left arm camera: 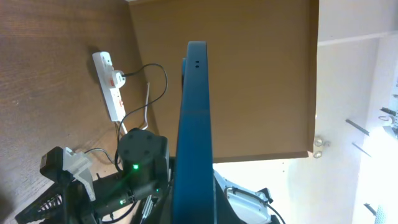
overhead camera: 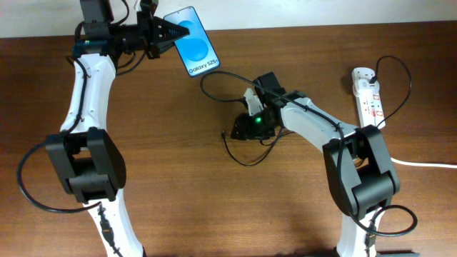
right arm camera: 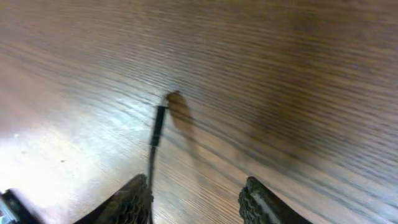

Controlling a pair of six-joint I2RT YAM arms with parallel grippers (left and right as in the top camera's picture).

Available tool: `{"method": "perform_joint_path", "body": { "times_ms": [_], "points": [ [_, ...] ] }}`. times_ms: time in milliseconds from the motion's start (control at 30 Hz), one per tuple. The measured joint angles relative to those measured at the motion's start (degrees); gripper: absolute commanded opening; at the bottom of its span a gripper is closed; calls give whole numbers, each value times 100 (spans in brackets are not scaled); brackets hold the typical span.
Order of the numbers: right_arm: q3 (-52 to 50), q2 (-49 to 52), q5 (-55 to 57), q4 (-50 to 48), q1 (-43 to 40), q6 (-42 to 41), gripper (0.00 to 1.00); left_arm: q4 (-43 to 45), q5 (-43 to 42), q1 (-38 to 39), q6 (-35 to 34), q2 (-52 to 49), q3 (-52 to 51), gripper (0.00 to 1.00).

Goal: Plug charger to phone and switch on socket

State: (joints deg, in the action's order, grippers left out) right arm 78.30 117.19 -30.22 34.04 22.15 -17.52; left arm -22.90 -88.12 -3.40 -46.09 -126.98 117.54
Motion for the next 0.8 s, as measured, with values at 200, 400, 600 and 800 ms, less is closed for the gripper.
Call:
{"method": "perform_joint_path", "body": {
  "times_ms": [200, 400, 600, 800],
  "points": [
    [0, 267, -553, -330, 109, -330, 37, 0, 0, 0, 0, 0, 0, 0],
    [0, 481, -721, -481, 201, -417, 29, 0, 0, -7, 0, 0, 0, 0],
    [0, 535, -719, -658, 208, -522, 23, 0, 0, -55, 0, 0, 0, 0],
    [0, 608, -774, -811, 380, -651, 20, 0, 0, -55, 0, 0, 0, 0]
  ]
}}
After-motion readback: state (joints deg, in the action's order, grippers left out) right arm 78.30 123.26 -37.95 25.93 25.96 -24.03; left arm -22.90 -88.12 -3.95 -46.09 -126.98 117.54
